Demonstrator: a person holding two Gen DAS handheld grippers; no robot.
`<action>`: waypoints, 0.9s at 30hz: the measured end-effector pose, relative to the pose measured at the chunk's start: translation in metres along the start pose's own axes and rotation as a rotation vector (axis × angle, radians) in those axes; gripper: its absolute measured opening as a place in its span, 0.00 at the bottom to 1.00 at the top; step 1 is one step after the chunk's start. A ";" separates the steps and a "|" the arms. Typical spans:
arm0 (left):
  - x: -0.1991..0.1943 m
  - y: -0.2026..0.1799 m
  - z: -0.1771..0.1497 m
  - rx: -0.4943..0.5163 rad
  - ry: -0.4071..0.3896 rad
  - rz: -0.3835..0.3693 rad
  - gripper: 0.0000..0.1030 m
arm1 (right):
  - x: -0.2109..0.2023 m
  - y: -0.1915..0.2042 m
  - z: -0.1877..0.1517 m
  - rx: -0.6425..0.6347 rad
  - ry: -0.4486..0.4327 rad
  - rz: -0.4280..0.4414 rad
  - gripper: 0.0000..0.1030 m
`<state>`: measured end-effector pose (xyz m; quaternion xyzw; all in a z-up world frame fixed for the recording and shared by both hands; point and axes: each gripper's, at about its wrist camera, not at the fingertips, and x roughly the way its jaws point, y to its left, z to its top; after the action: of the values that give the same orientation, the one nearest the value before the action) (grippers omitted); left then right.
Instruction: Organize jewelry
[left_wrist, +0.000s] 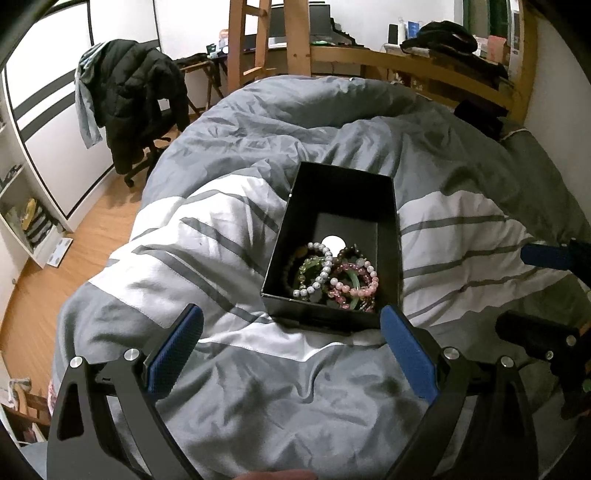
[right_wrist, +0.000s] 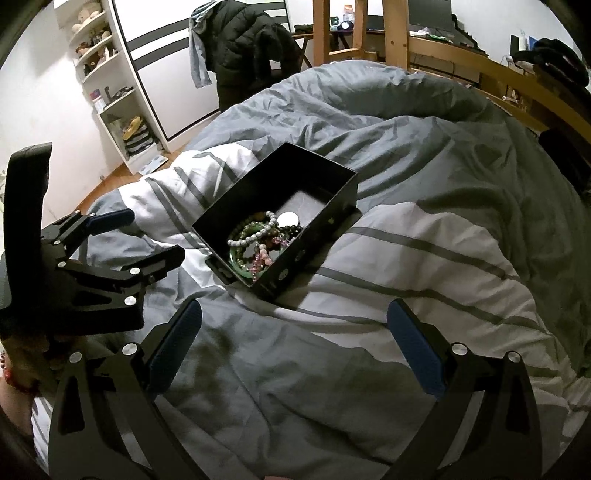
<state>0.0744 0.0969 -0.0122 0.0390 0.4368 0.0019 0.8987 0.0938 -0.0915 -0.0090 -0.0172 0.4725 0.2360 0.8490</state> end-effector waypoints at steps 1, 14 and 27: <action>0.000 0.000 0.000 0.000 0.000 0.000 0.92 | 0.000 0.001 0.000 -0.002 0.000 -0.002 0.97; 0.002 -0.001 -0.001 0.005 0.008 0.005 0.92 | 0.004 -0.002 -0.001 0.017 0.007 0.001 0.96; 0.002 -0.002 -0.002 0.003 0.010 0.004 0.92 | 0.005 -0.003 -0.001 0.015 0.008 0.000 0.96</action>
<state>0.0742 0.0948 -0.0149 0.0412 0.4412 0.0033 0.8964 0.0964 -0.0926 -0.0138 -0.0120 0.4778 0.2324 0.8471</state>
